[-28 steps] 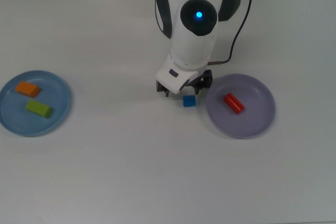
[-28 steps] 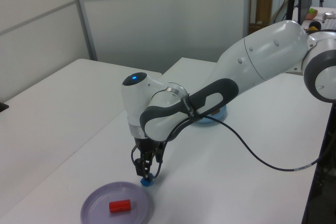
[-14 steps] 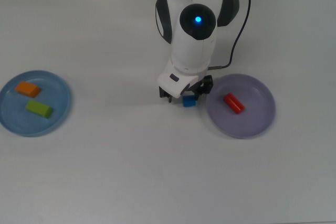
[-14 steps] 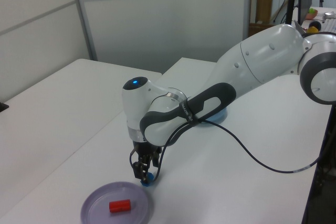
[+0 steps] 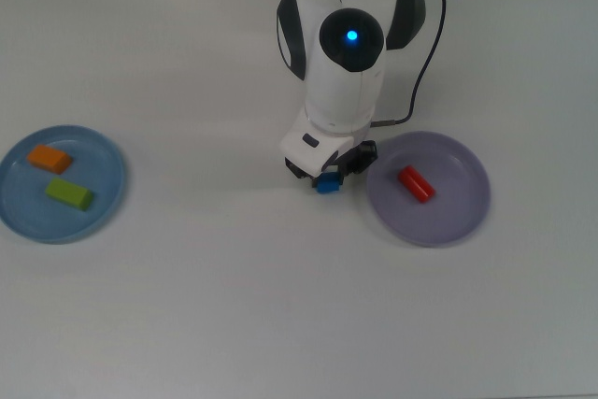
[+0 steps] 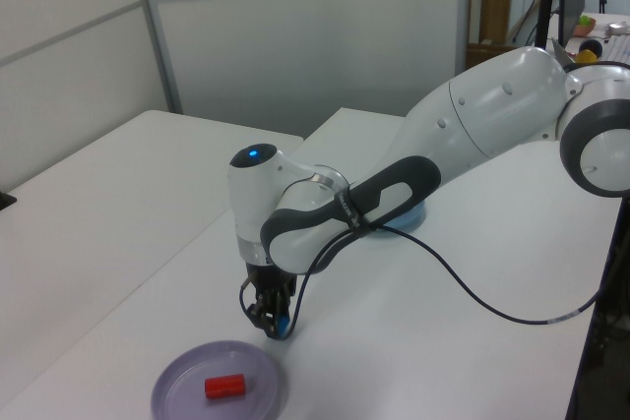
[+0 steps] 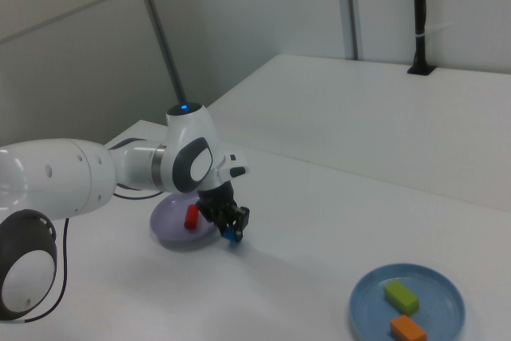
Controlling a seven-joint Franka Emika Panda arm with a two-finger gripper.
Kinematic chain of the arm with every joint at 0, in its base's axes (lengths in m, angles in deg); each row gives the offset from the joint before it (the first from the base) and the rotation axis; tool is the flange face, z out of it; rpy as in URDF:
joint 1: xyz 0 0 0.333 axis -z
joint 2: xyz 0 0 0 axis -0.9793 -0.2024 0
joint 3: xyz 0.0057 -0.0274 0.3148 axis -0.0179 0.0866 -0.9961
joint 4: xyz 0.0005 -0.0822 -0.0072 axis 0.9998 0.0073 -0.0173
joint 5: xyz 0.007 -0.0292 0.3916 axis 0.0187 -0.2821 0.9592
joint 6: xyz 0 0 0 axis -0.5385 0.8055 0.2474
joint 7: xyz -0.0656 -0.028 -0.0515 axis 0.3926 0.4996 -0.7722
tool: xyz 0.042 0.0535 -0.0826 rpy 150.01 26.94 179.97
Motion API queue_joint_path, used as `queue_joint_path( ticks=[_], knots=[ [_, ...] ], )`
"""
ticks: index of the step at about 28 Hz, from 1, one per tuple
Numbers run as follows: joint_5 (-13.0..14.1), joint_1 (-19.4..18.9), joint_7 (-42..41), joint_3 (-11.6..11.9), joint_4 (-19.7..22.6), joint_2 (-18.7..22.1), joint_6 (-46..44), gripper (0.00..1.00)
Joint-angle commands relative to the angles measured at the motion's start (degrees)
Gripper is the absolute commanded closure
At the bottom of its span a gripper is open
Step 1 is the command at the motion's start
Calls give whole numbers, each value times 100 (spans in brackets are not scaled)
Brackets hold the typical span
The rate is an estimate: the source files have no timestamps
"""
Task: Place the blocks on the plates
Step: 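Grasp the blue cube and carry it onto the lavender plate, then open the gripper to release the blue cube and lift away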
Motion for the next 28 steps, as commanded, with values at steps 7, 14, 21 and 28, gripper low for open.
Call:
queue_joint_path(
  ticks=[7,14,21,28],
  knots=[
    [535,-51,74,-21,-387,239,87,100],
    [439,-332,161,-320,-413,55,332,100],
    [342,-596,303,-329,-405,-121,684,93],
    [351,-578,276,-276,-387,-112,658,41]
  ],
)
